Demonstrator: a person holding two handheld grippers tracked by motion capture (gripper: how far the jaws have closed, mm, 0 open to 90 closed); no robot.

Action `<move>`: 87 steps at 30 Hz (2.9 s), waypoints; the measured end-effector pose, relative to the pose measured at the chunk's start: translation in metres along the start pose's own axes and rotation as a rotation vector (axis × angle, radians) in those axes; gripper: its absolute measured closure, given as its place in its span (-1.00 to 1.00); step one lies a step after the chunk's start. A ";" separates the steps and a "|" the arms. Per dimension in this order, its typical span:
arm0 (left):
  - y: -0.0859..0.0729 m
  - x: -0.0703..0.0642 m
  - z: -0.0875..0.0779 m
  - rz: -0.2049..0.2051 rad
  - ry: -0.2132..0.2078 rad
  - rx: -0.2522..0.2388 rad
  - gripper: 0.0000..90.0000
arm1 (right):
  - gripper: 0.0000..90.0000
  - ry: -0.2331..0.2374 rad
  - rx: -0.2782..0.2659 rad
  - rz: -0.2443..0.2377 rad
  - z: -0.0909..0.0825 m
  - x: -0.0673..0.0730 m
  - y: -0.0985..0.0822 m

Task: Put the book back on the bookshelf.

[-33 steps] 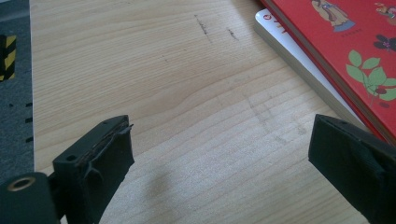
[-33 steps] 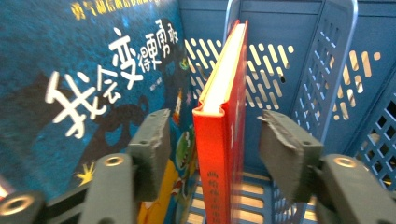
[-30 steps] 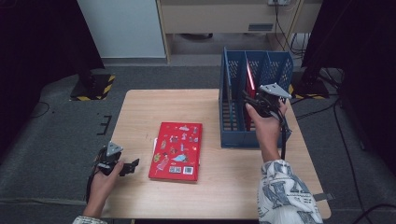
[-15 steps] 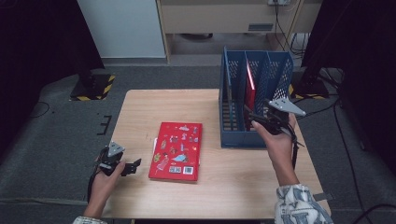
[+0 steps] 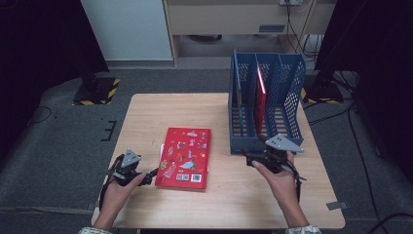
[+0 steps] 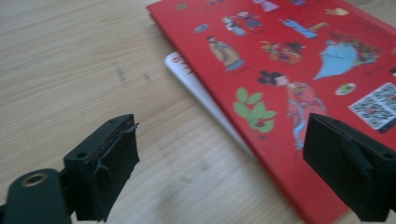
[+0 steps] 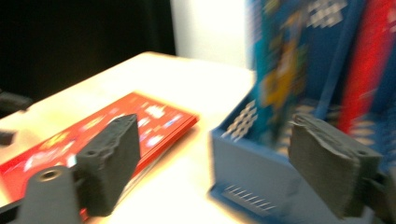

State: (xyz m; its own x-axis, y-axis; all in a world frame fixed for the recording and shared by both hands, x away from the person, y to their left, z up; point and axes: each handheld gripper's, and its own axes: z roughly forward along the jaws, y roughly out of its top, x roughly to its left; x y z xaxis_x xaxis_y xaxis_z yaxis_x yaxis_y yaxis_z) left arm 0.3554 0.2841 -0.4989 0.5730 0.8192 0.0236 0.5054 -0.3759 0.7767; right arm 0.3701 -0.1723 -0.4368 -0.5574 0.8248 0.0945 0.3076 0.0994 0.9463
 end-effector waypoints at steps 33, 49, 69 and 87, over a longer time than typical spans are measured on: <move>0.000 -0.017 0.034 -0.058 -0.178 0.063 -0.61 | -0.46 0.293 0.314 -0.074 0.082 0.112 -0.078; 0.001 -0.023 0.031 -0.020 -0.193 0.061 -0.53 | -0.47 0.290 0.350 -0.048 0.082 0.110 -0.083; -0.003 -0.049 0.020 0.035 -0.222 0.093 -0.49 | -0.36 0.285 0.372 -0.045 0.050 0.112 -0.088; -0.012 -0.059 0.013 0.097 -0.219 0.132 -0.49 | -0.35 0.260 0.411 -0.050 0.048 0.109 -0.098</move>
State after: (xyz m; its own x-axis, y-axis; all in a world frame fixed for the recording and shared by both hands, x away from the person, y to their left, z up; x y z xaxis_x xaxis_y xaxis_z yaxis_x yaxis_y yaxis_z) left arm 0.3241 0.2343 -0.5175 0.7412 0.6691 -0.0542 0.5133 -0.5128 0.6882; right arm 0.3159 -0.0657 -0.5339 -0.7373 0.6521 0.1763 0.5254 0.3896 0.7564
